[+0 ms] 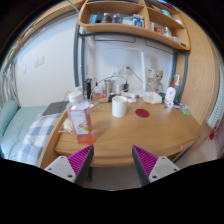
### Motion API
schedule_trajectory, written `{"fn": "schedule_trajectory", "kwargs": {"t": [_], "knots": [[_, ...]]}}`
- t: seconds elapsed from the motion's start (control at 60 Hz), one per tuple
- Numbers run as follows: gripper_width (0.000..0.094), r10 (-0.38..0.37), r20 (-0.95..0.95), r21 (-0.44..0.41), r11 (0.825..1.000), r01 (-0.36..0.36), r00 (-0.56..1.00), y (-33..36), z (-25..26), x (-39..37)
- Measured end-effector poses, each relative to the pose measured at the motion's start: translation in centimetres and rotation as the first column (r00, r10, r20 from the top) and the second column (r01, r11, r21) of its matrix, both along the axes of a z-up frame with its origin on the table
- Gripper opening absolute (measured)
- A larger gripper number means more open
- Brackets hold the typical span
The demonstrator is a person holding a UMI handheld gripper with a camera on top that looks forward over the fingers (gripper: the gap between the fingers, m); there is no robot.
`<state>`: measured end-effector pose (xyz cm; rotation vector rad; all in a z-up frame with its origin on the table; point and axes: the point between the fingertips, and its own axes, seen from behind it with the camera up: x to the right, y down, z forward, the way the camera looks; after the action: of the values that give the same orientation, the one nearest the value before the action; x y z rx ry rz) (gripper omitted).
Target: Pour water
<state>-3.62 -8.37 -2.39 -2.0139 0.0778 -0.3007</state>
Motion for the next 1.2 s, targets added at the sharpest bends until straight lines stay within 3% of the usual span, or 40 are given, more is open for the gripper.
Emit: {"fn": "schedule_trajectory", "kwargs": {"t": [0.167, 0.45, 0.667, 0.717, 0.783, 0.95, 1.033, 1.2], "knots": [[0.0788, 0.099, -0.033, -0.002, 0.995, -0.099, 0.995, 1.8, -3.8, -5.3], [0.0779, 0.189, -0.053, 0.113, 0.977, -0.182, 0.981, 9.5, -1.5, -9.2], [0.0774, 0.194, -0.007, 0.148, 0.97, -0.191, 0.981, 13.5, -0.5, -9.3], [0.0746, 0.207, -0.002, 0.175, 0.963, -0.203, 0.978, 14.0, -0.2, -9.6], [0.0613, 0.223, 0.02, 0.218, 0.95, -0.222, 0.975, 14.6, 0.4, -9.9], [0.0544, 0.229, 0.03, 0.283, 0.932, -0.228, 0.973, 15.5, 0.8, -9.6], [0.0494, 0.256, 0.032, 0.324, 0.912, -0.253, 0.966, 15.6, 1.2, -10.0], [0.0463, 0.205, 0.002, 0.392, 0.9, -0.19, 0.979, 15.1, 1.7, -8.2]]}}
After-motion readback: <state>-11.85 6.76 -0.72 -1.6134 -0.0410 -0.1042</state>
